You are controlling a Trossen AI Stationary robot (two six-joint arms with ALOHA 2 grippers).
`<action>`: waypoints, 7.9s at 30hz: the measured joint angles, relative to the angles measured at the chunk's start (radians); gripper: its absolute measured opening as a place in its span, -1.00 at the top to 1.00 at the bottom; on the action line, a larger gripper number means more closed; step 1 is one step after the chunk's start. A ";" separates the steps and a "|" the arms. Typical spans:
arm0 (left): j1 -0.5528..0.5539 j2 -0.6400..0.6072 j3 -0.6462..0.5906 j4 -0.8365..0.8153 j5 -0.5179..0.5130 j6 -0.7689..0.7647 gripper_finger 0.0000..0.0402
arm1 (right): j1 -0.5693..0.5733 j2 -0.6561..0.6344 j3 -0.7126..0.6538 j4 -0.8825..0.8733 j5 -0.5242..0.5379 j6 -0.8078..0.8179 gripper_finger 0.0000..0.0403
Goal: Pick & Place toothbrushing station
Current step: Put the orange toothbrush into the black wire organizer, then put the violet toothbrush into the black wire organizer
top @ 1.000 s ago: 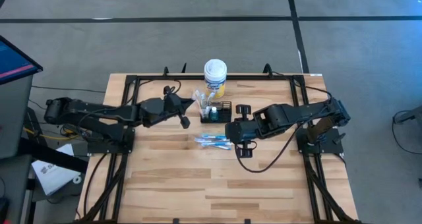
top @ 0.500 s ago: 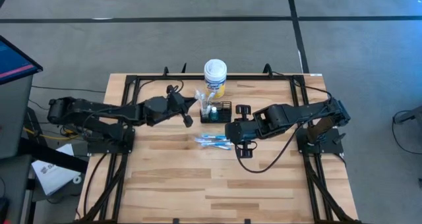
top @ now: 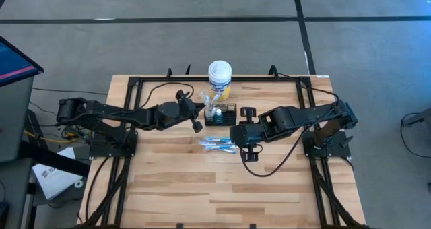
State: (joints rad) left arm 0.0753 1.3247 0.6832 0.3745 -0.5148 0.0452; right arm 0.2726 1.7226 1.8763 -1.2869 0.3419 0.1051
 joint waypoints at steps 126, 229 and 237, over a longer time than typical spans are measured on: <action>-0.212 0.185 -0.143 -0.106 0.102 -0.158 0.12 | -0.007 0.000 0.000 0.042 0.000 -0.026 0.52; -0.388 -0.106 -0.008 -0.172 -0.002 -0.104 1.00 | -0.077 0.132 0.000 0.238 -0.139 -0.165 0.52; -0.412 -0.106 -0.008 -0.174 -0.031 -0.103 1.00 | -0.103 0.132 0.000 0.286 -0.174 -0.158 0.52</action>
State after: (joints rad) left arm -0.3366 1.2190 0.6750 0.2005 -0.5462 -0.0574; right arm 0.1698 1.8542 1.8763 -1.0010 0.1676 -0.0525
